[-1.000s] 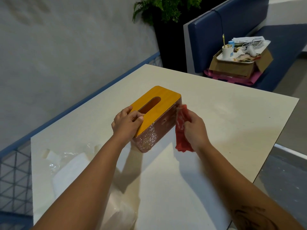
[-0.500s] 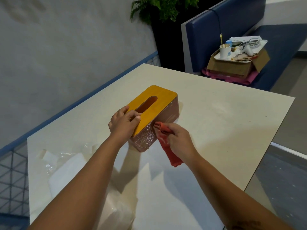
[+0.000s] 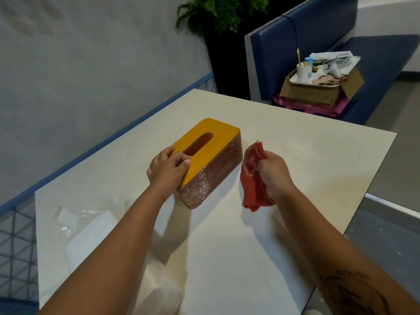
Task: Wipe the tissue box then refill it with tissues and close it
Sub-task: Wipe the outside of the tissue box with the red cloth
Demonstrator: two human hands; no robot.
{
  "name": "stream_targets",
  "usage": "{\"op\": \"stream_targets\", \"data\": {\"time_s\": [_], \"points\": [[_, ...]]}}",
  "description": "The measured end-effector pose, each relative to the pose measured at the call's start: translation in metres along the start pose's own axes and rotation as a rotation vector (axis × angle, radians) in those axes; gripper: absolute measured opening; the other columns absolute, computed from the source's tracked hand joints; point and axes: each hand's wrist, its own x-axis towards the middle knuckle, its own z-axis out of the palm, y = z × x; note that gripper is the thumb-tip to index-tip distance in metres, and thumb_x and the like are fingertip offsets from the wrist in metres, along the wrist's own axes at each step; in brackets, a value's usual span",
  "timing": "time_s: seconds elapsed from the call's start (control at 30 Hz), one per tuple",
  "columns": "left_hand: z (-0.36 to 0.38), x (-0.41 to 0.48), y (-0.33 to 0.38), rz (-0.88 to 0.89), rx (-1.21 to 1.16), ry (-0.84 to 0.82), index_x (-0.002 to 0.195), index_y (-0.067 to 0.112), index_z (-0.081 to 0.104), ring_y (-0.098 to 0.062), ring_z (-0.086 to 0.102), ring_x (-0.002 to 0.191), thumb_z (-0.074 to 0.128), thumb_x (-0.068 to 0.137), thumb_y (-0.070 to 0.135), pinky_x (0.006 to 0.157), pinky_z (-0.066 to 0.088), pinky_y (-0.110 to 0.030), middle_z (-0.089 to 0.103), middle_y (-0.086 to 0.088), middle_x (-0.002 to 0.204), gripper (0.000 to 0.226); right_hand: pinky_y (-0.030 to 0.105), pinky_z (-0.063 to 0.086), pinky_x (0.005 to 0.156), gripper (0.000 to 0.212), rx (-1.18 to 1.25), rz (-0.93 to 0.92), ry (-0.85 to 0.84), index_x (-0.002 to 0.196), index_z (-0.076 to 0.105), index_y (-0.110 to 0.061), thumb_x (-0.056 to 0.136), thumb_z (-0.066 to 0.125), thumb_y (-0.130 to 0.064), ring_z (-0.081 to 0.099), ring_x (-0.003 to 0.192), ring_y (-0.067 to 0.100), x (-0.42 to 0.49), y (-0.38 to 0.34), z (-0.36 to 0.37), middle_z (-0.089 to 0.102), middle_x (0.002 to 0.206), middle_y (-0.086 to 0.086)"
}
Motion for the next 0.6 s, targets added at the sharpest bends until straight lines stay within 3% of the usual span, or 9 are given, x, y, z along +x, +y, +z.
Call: {"op": "stream_targets", "data": {"time_s": [0.23, 0.37, 0.6], "points": [[-0.001, -0.001, 0.000, 0.000, -0.007, -0.002, 0.099, 0.033, 0.061, -0.022, 0.020, 0.139, 0.044, 0.095, 0.039, 0.111, 0.014, -0.048, 0.031, 0.006, 0.149, 0.019, 0.039, 0.053, 0.064, 0.013, -0.213, -0.099, -0.026, 0.078, 0.059, -0.013, 0.085, 0.048, -0.010, 0.064, 0.072, 0.032, 0.004, 0.017, 0.035, 0.066, 0.080, 0.013], [-0.001, -0.001, 0.000, -0.004, -0.026, 0.005, 0.096, 0.033, 0.062, -0.022, 0.020, 0.139, 0.045, 0.094, 0.038, 0.111, 0.014, -0.046, 0.031, 0.006, 0.148, 0.017, 0.045, 0.054, 0.072, 0.013, -0.233, -0.130, -0.050, 0.084, 0.060, -0.014, 0.086, 0.048, -0.011, 0.065, 0.076, 0.031, -0.011, 0.026, 0.047, 0.067, 0.083, 0.012], [0.000, -0.001, 0.000, -0.009, -0.019, -0.003, 0.102, 0.031, 0.062, -0.023, 0.020, 0.139, 0.044, 0.094, 0.038, 0.110, 0.014, -0.047, 0.030, 0.005, 0.149, 0.021, 0.031, 0.047, 0.063, 0.018, -0.214, -0.139, -0.111, 0.090, 0.058, -0.016, 0.085, 0.047, -0.002, 0.060, 0.074, 0.024, -0.042, 0.037, 0.066, 0.064, 0.084, 0.007]]}}
